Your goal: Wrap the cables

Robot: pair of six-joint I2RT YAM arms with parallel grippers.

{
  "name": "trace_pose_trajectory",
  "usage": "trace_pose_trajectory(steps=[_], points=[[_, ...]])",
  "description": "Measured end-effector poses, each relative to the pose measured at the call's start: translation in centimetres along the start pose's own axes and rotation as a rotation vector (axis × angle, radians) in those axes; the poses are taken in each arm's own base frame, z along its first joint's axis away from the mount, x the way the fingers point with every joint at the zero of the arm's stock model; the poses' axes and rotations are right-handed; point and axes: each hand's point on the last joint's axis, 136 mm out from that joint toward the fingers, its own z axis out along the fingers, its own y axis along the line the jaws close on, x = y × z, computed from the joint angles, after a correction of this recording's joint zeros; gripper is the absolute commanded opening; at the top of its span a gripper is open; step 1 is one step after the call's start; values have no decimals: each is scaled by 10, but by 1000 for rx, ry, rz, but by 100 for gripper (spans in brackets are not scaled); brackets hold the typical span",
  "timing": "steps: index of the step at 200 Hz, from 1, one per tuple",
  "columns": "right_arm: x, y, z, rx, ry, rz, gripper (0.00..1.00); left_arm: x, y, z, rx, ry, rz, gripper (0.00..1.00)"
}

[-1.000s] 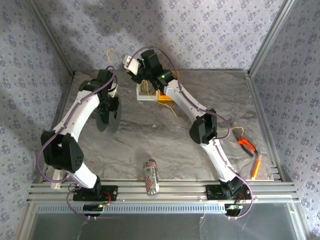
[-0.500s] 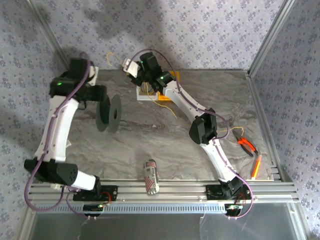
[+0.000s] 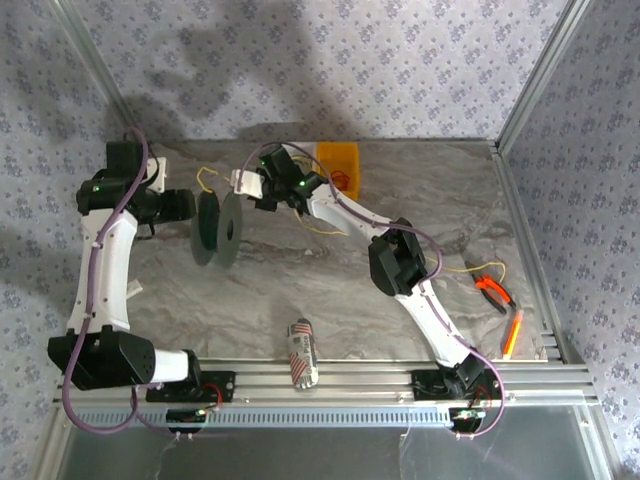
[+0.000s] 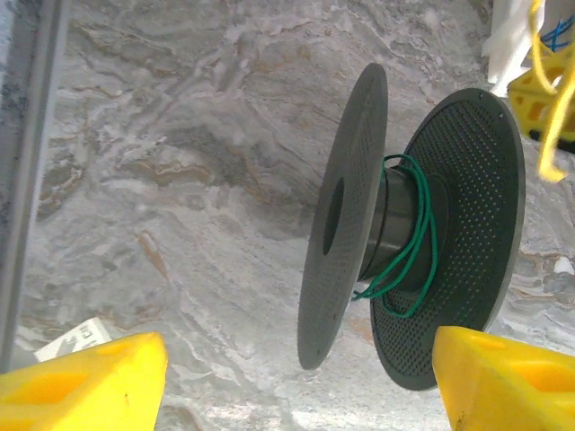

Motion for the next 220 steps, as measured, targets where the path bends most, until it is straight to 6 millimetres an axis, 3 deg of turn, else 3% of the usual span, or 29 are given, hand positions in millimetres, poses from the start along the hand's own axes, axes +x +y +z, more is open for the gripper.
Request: trace_pose_trajectory(steps=[49, 102, 125, 133, 146, 195, 220], points=[[7, 20, 11, -16, 27, -48, 0, -2, 1, 13, 21, -14, -36, 78], [12, 19, 13, 11, 53, -76, 0, -14, -1, 23, 45, -40, -65, 78], [12, 17, 14, 24, 61, -80, 0, -13, -6, 31, 78, -27, -79, 73], [12, 17, 14, 27, 62, -82, 0, -9, -8, 34, 90, -10, -82, 69], [11, 17, 14, 30, 64, -83, 0, 3, -11, 40, 111, 32, -85, 48], [12, 14, 14, 45, 68, -80, 0, 67, -26, 60, 158, 280, -52, 37], [16, 10, 13, 54, 76, -73, 0, 82, -34, 64, 162, 351, -5, 12]])
